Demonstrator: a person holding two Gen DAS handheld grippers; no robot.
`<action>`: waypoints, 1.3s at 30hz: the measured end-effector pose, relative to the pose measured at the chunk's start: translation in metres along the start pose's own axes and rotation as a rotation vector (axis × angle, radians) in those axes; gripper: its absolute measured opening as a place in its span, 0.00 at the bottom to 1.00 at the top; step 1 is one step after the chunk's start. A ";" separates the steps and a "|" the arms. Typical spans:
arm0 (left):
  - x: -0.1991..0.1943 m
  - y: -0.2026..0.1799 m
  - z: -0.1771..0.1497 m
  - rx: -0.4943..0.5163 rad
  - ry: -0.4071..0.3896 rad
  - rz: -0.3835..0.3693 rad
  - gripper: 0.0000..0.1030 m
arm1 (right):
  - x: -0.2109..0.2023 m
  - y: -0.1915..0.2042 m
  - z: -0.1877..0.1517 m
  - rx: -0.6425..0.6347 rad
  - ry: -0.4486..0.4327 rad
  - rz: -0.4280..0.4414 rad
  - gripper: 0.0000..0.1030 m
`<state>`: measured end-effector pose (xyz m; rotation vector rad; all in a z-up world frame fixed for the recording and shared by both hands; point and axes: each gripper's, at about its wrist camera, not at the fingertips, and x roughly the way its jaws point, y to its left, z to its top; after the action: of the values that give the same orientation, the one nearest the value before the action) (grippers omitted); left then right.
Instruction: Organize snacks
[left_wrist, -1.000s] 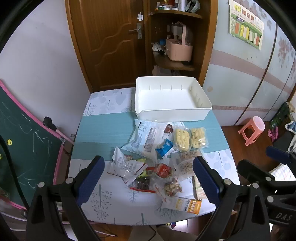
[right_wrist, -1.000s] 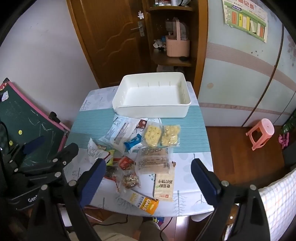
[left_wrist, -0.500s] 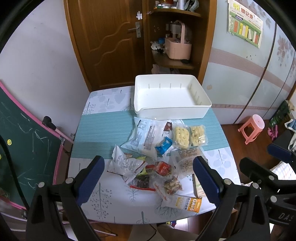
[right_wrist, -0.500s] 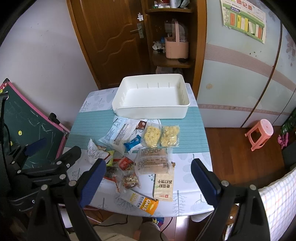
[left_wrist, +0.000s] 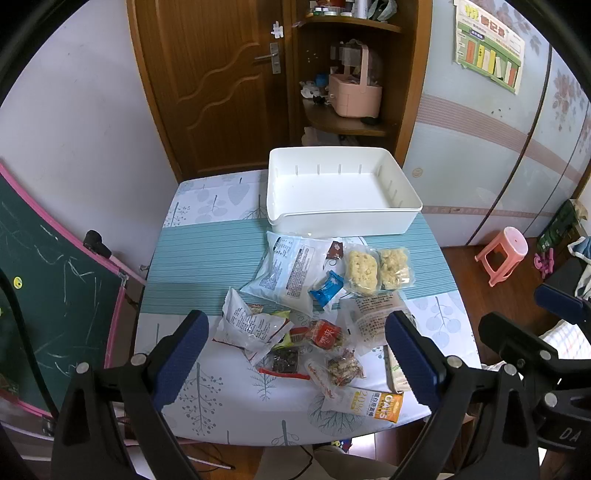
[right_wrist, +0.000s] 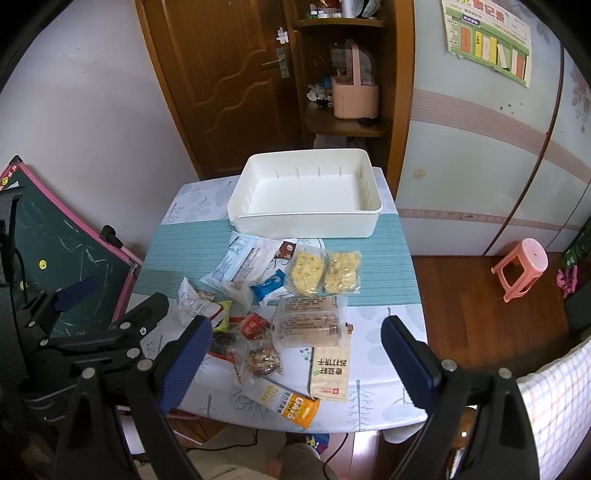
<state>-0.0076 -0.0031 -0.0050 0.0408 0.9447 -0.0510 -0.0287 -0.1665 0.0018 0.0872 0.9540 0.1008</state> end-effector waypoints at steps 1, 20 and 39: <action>0.000 0.000 0.000 0.001 -0.001 0.000 0.93 | -0.001 0.001 0.001 -0.001 0.000 0.001 0.91; 0.010 0.003 0.000 0.004 0.032 -0.007 0.93 | 0.013 0.007 0.002 0.006 0.022 0.016 0.87; 0.093 0.057 0.009 -0.111 0.236 0.013 0.93 | 0.073 -0.011 0.016 0.091 0.114 0.004 0.87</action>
<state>0.0577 0.0510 -0.0742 -0.0503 1.1817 0.0192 0.0273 -0.1689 -0.0492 0.1689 1.0728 0.0670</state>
